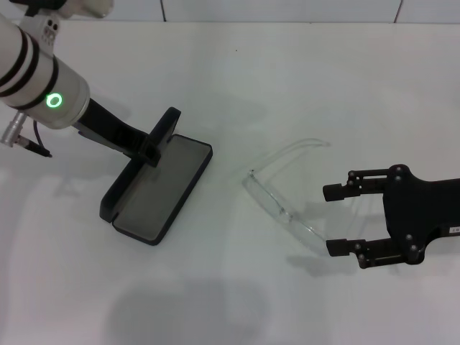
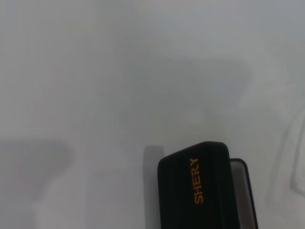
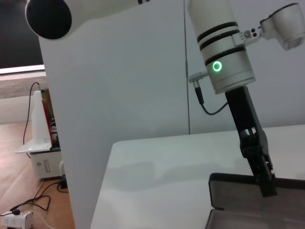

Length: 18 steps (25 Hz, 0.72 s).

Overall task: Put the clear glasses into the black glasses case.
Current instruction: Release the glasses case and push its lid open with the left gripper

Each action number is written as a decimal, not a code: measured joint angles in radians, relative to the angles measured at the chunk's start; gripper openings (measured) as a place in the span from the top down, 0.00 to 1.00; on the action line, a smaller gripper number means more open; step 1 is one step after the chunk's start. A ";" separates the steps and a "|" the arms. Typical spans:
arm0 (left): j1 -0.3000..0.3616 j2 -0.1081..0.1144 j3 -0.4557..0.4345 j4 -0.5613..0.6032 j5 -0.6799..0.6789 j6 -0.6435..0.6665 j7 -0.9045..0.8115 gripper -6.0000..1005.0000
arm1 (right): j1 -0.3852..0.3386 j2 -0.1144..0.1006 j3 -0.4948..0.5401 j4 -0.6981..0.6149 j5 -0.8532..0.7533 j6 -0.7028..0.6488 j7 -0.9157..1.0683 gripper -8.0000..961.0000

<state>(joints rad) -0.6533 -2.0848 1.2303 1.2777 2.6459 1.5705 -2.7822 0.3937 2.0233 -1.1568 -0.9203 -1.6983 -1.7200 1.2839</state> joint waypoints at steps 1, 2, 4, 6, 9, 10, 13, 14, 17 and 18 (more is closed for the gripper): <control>-0.001 0.000 0.005 0.000 0.002 0.000 0.000 0.55 | 0.000 0.000 0.000 0.000 0.000 0.000 0.000 0.27; -0.001 0.000 0.009 0.002 0.003 0.000 0.000 0.56 | 0.000 0.000 0.000 0.000 0.000 0.001 0.000 0.27; -0.001 0.000 0.012 0.008 0.005 0.000 0.002 0.59 | 0.001 0.000 0.001 0.000 0.000 0.004 -0.001 0.27; -0.002 0.000 0.012 0.017 0.005 -0.001 0.009 0.61 | 0.002 -0.001 0.003 0.000 0.000 0.006 -0.003 0.27; -0.004 0.000 0.012 0.033 0.004 0.004 0.052 0.65 | 0.003 -0.002 0.007 0.000 0.000 0.008 -0.005 0.27; -0.006 0.000 0.012 0.034 0.003 0.008 0.065 0.66 | 0.003 -0.002 0.007 0.001 0.000 0.010 -0.005 0.27; -0.011 0.000 0.012 0.034 0.003 0.012 0.083 0.69 | 0.001 -0.002 0.008 0.001 0.000 0.022 -0.006 0.27; -0.014 0.000 0.012 0.034 0.003 0.011 0.084 0.70 | 0.000 -0.002 0.009 0.001 0.000 0.023 -0.006 0.27; -0.022 0.001 0.012 0.035 0.004 0.010 0.091 0.74 | -0.002 -0.002 0.010 0.002 0.000 0.023 -0.006 0.27; -0.023 0.001 0.012 0.035 0.004 0.009 0.095 0.76 | -0.002 -0.002 0.010 0.002 0.000 0.023 -0.006 0.27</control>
<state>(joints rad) -0.6767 -2.0835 1.2425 1.3125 2.6498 1.5799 -2.6877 0.3918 2.0217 -1.1466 -0.9184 -1.6980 -1.6968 1.2778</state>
